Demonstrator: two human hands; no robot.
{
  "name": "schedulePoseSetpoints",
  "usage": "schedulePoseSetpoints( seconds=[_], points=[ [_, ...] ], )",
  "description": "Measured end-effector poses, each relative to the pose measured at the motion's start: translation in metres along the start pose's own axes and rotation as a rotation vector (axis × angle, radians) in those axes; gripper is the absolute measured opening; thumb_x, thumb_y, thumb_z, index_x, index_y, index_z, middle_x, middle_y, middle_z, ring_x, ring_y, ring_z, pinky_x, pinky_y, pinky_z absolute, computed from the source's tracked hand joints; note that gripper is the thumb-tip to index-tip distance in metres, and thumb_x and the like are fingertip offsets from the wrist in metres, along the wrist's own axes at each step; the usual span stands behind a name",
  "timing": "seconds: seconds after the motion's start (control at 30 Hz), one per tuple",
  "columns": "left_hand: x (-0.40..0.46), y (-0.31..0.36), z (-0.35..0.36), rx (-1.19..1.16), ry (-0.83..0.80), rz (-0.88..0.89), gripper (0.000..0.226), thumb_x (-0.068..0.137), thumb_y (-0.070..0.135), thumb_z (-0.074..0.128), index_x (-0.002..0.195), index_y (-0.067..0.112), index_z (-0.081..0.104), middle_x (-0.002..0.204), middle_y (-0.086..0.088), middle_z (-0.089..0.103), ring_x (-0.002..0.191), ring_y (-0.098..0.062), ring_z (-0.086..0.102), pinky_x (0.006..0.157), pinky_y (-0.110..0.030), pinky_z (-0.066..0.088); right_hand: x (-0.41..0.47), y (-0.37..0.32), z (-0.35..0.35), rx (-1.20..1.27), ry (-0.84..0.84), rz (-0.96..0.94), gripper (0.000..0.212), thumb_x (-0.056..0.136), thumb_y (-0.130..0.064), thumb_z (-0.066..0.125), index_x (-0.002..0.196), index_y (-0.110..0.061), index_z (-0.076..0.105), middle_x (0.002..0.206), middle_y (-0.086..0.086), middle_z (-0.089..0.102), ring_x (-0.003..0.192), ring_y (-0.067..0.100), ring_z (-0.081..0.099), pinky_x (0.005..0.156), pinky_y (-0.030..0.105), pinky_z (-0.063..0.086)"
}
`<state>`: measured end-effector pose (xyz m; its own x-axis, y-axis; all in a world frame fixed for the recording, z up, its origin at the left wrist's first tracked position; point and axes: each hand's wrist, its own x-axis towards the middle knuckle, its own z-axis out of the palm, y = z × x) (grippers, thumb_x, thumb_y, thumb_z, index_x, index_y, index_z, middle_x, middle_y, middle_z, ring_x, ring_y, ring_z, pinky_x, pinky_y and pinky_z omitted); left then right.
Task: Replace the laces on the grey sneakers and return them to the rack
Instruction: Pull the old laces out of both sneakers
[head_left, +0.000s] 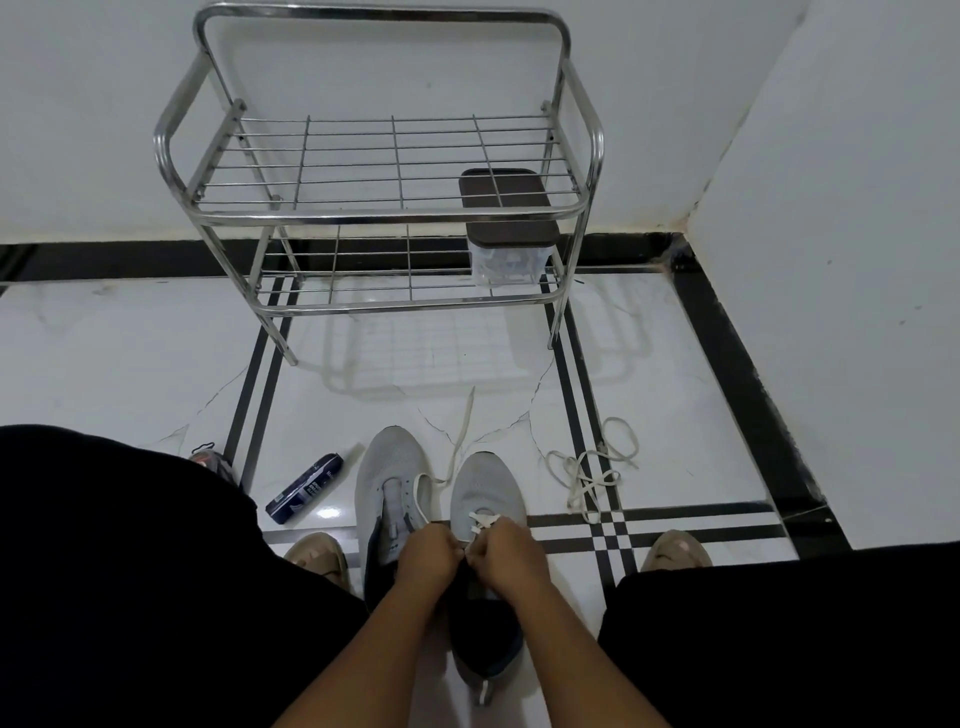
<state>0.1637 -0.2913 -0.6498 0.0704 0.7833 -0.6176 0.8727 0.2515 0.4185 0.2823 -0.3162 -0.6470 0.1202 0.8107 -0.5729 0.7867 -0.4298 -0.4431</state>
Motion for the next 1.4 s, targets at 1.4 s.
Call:
schedulePoseSetpoints(
  seconds=[1.4],
  points=[
    [-0.016,0.022,0.016,0.475,-0.039,0.358,0.039,0.092,0.014,0.049,0.13,0.021,0.051,0.126,-0.01,0.043,0.109,-0.03,0.055,0.088,-0.039,0.047,-0.006,0.035,-0.016,0.14,-0.093,0.296,0.03,0.091,-0.02,0.052,0.115,-0.01,0.067,0.122,0.01,0.064,0.113,0.027,0.059,0.086,0.025,0.046]
  ],
)
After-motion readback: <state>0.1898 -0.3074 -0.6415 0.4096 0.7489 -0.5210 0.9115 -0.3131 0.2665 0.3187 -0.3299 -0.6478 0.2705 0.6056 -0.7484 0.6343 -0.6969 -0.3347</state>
